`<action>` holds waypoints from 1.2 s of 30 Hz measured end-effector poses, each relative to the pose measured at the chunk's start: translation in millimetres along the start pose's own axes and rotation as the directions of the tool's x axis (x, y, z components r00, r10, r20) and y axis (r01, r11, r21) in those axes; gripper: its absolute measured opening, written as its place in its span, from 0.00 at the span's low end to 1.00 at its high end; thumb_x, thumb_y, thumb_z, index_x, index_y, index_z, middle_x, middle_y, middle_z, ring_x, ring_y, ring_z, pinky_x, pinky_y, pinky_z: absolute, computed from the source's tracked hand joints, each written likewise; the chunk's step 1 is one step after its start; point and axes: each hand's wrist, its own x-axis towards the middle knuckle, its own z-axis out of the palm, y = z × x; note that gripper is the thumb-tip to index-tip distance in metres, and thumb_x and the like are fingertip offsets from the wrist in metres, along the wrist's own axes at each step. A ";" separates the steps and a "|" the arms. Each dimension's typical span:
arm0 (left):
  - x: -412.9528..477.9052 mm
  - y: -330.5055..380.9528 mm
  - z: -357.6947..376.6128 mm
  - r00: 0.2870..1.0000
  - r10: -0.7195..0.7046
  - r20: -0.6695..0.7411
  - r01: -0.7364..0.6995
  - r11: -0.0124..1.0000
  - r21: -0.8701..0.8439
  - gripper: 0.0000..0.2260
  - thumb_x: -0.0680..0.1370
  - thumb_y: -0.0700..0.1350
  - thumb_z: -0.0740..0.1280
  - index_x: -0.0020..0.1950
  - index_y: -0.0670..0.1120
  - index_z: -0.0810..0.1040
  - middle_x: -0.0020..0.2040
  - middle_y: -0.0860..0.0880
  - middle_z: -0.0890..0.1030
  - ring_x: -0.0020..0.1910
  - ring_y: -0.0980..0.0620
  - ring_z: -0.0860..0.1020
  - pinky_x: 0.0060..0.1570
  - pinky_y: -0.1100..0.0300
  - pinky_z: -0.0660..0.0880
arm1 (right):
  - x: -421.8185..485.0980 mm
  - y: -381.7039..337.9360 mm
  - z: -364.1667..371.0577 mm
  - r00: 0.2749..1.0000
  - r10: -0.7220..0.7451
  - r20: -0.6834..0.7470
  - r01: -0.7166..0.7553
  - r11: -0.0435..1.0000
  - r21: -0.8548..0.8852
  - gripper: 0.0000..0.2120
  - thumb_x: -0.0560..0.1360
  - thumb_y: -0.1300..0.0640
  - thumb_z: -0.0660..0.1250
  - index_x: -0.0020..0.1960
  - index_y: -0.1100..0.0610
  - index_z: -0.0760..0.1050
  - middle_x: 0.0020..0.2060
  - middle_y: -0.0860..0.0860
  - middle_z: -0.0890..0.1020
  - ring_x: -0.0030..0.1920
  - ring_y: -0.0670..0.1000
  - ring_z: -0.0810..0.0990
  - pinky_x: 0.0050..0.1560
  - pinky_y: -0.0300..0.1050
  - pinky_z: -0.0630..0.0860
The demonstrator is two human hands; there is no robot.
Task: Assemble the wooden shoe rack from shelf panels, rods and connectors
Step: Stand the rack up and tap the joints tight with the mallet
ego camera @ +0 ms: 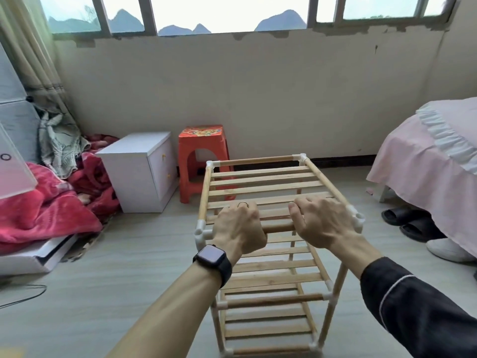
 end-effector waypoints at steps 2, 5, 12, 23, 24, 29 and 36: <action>2.4 -0.9 0.6 1.000 -0.003 0.005 0.003 1.000 -0.010 0.08 0.74 0.50 0.61 0.47 0.46 0.67 0.43 0.46 0.79 0.36 0.46 0.74 0.36 0.54 0.71 | 2.4 1.0 -0.4 1.000 0.008 -0.005 -0.008 1.000 0.007 0.21 0.79 0.42 0.43 0.38 0.49 0.69 0.31 0.46 0.74 0.31 0.49 0.75 0.38 0.47 0.74; 4.0 1.7 3.1 1.000 -0.009 0.015 0.009 1.000 -0.013 0.08 0.75 0.50 0.60 0.47 0.46 0.67 0.44 0.46 0.78 0.37 0.46 0.73 0.37 0.54 0.70 | 3.3 4.8 -0.3 1.000 0.026 0.017 -0.026 1.000 0.000 0.21 0.77 0.43 0.44 0.41 0.50 0.72 0.34 0.46 0.76 0.34 0.49 0.76 0.40 0.47 0.73; -7.2 9.6 -13.1 0.966 0.108 0.234 -0.066 0.981 -0.180 0.20 0.75 0.55 0.66 0.65 0.50 0.71 0.55 0.50 0.75 0.52 0.50 0.73 0.50 0.56 0.75 | -0.8 46.1 -4.7 0.996 -0.009 0.092 0.006 0.999 0.032 0.25 0.78 0.43 0.43 0.53 0.45 0.80 0.52 0.44 0.82 0.54 0.46 0.77 0.54 0.49 0.75; 56.1 -52.3 -35.0 0.971 -0.199 0.136 0.208 0.976 -0.056 0.23 0.80 0.56 0.61 0.75 0.53 0.68 0.77 0.45 0.64 0.76 0.44 0.61 0.74 0.45 0.61 | -13.2 4.1 -64.3 0.972 0.176 0.158 -0.184 0.982 0.042 0.36 0.75 0.25 0.45 0.70 0.45 0.72 0.68 0.46 0.75 0.70 0.50 0.68 0.68 0.57 0.64; 59.6 -68.1 -30.7 0.934 -0.301 0.191 0.300 0.953 0.037 0.25 0.80 0.56 0.60 0.77 0.52 0.64 0.79 0.43 0.61 0.78 0.42 0.58 0.75 0.43 0.58 | -21.0 -14.9 -64.3 0.962 0.107 0.253 -0.133 0.987 0.089 0.41 0.72 0.21 0.42 0.72 0.45 0.70 0.69 0.45 0.74 0.70 0.49 0.68 0.68 0.57 0.65; 56.9 -102.8 -10.6 0.849 -0.410 0.334 0.476 0.867 -0.145 0.15 0.82 0.50 0.57 0.65 0.44 0.72 0.65 0.39 0.72 0.64 0.36 0.72 0.65 0.44 0.70 | -35.6 -50.7 -48.8 0.875 -0.121 0.469 0.111 0.993 0.049 0.32 0.75 0.26 0.55 0.74 0.40 0.67 0.66 0.47 0.73 0.66 0.52 0.69 0.66 0.56 0.68; 24.6 -89.2 -20.6 0.891 -0.383 0.244 0.406 0.913 -0.049 0.17 0.79 0.61 0.56 0.64 0.58 0.73 0.52 0.46 0.71 0.53 0.45 0.68 0.47 0.51 0.71 | -30.7 8.2 -45.1 0.924 -0.092 0.370 0.131 0.988 -0.082 0.19 0.81 0.40 0.60 0.72 0.34 0.67 0.75 0.45 0.65 0.76 0.52 0.57 0.72 0.57 0.60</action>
